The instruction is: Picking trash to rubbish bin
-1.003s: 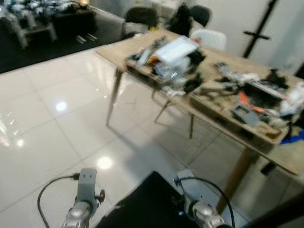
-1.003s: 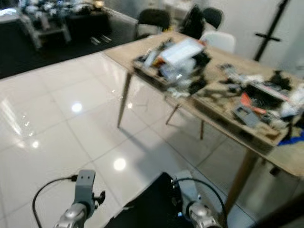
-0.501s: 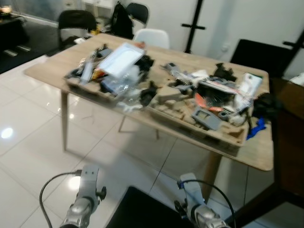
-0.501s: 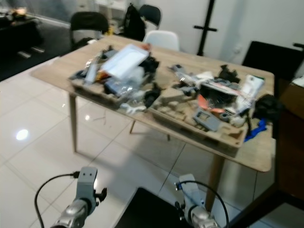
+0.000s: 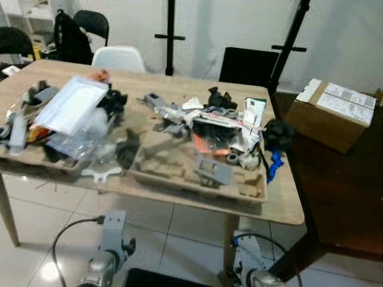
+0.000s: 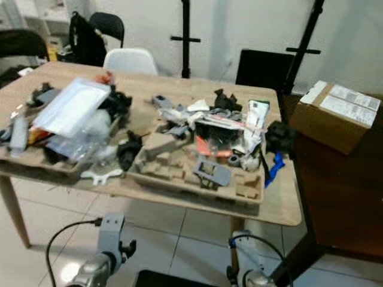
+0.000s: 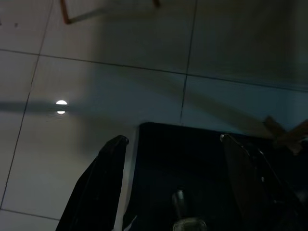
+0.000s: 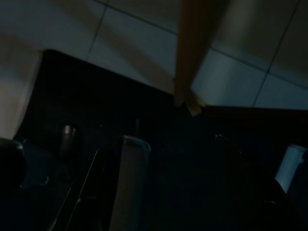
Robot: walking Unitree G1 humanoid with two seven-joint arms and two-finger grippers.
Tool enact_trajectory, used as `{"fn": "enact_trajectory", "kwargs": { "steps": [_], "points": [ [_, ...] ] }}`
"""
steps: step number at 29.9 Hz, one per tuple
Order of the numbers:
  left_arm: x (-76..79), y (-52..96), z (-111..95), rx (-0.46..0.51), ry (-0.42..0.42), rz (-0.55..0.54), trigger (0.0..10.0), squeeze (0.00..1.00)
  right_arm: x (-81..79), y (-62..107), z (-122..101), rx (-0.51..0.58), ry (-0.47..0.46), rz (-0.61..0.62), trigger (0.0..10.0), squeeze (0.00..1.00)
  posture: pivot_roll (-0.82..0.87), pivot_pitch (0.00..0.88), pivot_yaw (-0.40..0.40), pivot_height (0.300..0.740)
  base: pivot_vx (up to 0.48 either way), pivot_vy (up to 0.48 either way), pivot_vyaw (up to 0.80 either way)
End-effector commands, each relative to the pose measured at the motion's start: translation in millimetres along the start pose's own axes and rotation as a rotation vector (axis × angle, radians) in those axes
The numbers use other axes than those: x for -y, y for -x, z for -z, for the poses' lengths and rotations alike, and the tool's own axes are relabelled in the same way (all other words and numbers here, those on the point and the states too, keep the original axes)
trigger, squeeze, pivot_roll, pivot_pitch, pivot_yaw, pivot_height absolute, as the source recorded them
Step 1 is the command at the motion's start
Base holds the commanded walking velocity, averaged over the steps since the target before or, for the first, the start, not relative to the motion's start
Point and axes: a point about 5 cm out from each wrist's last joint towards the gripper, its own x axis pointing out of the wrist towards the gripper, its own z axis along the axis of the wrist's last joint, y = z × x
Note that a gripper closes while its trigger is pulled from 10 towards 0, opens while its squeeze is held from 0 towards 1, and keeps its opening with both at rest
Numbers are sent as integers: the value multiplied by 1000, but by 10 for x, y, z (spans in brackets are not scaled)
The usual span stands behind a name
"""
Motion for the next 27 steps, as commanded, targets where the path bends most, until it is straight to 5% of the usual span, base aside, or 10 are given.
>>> {"fn": "enact_trajectory", "kwargs": {
  "steps": [1, 7, 11, 20, 27],
  "points": [
    [7, 21, 102, -41, -13, 9, 10000, 0, -42, 9, 157, -72, 12, -28, 10000, 0, -57, 35, 6, 740, 0, 0, 0],
    [-79, 103, 368, -173, -61, -3, 10000, 0, -22, 52, 430, -234, 52, -4, 10000, 0, -52, 40, 7, 740, 0, 0, 0],
    [-142, 160, 510, -243, -41, -22, 10000, 0, 39, 61, 454, -222, 57, 67, 10000, 0, -49, 44, 11, 740, 0, 0, 0],
    [-166, 184, 545, -236, 7, -24, 10000, 0, 128, 63, 392, -189, 49, 105, 10000, 0, -49, 57, 18, 740, 0, 0, 0],
    [-109, 157, 508, -245, -51, 17, 10000, 0, 140, 70, 411, -190, 55, 88, 10000, 0, -63, 62, 22, 740, 0, 0, 0]
  ]
}}
